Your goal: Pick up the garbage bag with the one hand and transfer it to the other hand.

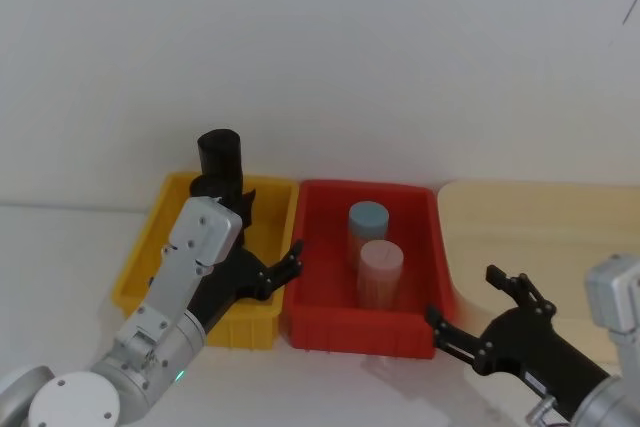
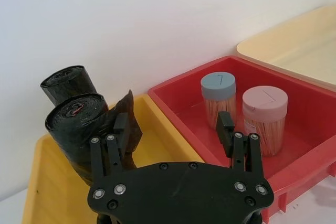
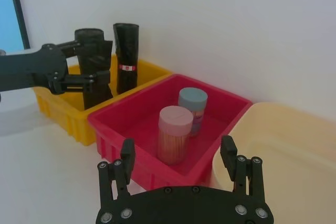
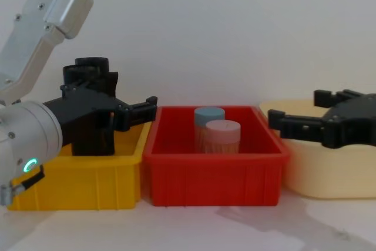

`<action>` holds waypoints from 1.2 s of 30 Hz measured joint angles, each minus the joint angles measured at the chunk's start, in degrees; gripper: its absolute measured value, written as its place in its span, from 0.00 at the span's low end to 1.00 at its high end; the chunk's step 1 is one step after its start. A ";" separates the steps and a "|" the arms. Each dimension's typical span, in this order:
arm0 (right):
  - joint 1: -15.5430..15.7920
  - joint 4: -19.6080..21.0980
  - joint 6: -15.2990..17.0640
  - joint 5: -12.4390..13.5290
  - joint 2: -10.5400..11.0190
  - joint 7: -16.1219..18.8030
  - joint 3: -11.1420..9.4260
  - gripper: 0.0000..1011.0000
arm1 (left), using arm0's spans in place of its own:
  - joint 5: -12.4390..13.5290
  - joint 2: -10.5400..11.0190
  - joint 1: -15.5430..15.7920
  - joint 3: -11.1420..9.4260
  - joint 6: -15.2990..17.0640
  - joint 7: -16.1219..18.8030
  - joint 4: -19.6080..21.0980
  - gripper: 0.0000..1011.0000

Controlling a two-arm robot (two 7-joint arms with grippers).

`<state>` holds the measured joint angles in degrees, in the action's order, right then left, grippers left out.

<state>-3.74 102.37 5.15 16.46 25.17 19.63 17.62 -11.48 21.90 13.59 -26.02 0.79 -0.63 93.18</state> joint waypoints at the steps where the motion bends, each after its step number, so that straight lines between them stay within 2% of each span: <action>1: -0.45 -0.36 0.22 -0.08 -0.11 0.12 0.22 0.99 | 0.00 0.00 0.00 0.00 0.00 0.00 0.00 0.99; 7: -4.30 -3.20 2.96 -0.87 -0.84 0.84 1.95 0.99 | 0.00 0.00 0.00 0.00 0.00 0.00 0.00 0.99; 15: -9.40 -6.04 8.46 -2.03 -1.25 1.99 4.20 0.99 | 0.00 0.00 0.00 0.00 0.00 0.00 0.00 0.99; 19: -13.00 -7.75 11.90 -2.84 -1.31 3.22 5.78 0.99 | 0.00 0.00 0.00 0.00 0.00 0.00 0.00 0.99; 22: -14.65 -8.62 13.24 -3.25 -1.34 3.87 6.74 0.99 | 0.00 0.00 0.00 0.00 0.00 0.00 0.00 0.99; 27: -19.12 -11.12 16.42 -4.35 -1.66 5.78 9.06 0.99 | 0.00 0.00 0.00 0.00 0.00 0.00 0.00 0.99; 36: -23.94 -14.79 18.71 -5.63 -2.69 7.38 11.53 0.99 | 0.00 0.00 0.00 0.00 0.00 0.00 -0.01 0.99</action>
<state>-27.68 87.57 23.85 10.83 22.48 27.01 29.15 -11.48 21.90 13.59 -26.02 0.79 -0.63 93.17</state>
